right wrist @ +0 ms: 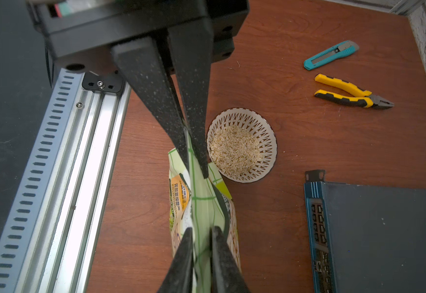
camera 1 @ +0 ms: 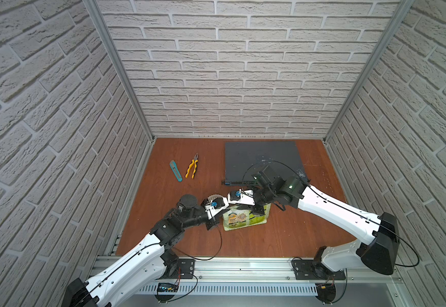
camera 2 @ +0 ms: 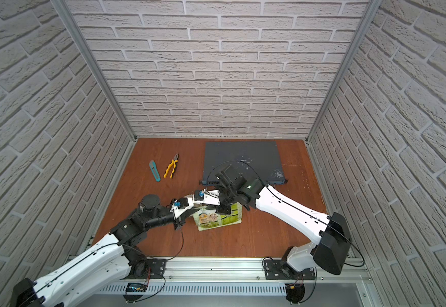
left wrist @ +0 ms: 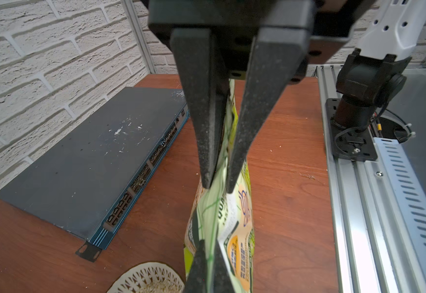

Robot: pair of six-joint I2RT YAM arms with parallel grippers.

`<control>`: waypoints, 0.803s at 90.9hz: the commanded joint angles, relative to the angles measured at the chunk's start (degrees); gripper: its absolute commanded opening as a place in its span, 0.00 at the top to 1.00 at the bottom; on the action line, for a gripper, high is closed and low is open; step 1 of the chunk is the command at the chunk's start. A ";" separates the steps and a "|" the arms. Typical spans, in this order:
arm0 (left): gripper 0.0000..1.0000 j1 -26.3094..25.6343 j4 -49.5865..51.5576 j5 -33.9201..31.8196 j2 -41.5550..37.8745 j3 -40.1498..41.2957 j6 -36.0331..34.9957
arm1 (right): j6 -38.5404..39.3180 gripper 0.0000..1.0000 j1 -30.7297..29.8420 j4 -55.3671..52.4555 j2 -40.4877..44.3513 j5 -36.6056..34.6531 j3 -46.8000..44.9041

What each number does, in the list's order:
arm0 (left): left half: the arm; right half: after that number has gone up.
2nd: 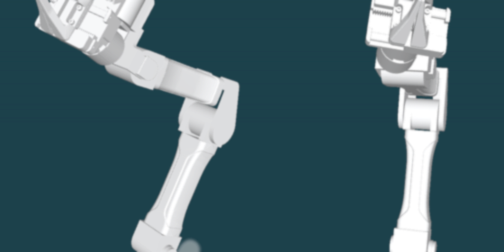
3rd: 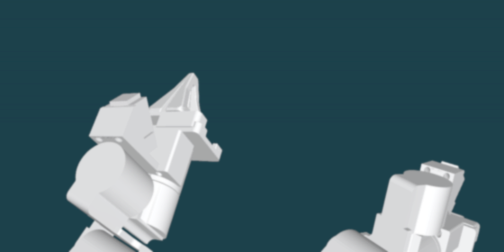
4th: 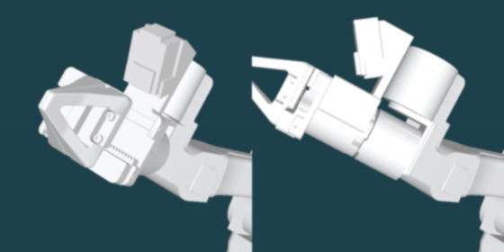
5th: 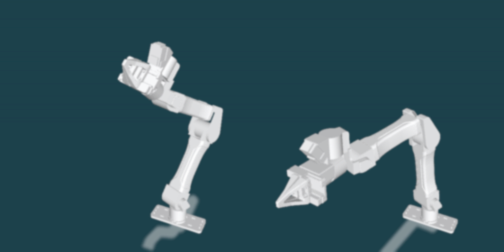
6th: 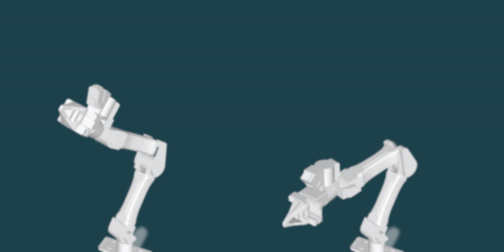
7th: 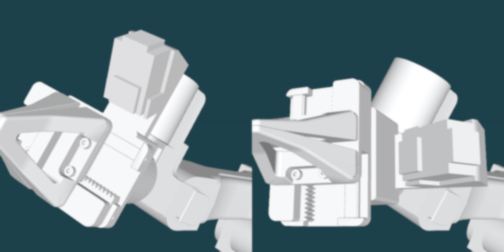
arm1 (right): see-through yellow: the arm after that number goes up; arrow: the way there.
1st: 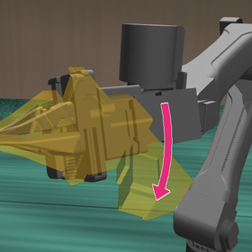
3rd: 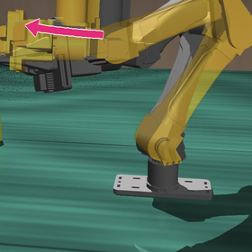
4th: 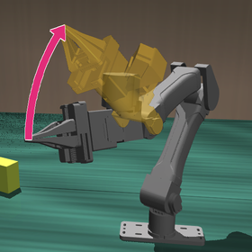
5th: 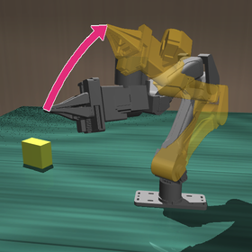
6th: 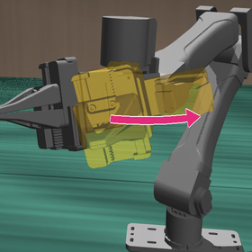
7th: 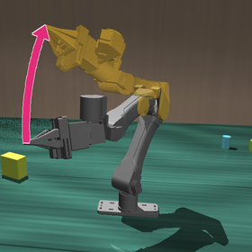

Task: Pour the oats into the breakfast bowl
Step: Close the oats bag at the center of the board.

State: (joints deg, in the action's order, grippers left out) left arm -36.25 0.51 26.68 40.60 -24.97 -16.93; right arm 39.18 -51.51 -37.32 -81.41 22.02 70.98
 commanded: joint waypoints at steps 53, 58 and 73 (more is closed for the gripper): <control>1.00 2.18 -7.86 2.06 0.51 0.37 1.73 | 3.52 0.96 1.46 -6.55 2.10 -7.92 0.42; 1.00 2.17 -7.73 2.06 0.53 0.32 1.79 | 3.41 0.97 1.77 -6.68 2.47 -8.47 0.35; 1.00 2.32 -7.68 2.13 0.53 0.15 1.64 | 2.69 0.87 2.91 -6.33 4.09 -9.15 -0.39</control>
State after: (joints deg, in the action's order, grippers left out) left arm -34.65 -1.89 28.47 41.58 -24.40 -15.49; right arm 42.24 -50.19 -41.58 -80.55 14.90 71.05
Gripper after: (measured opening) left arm 0.065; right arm 0.133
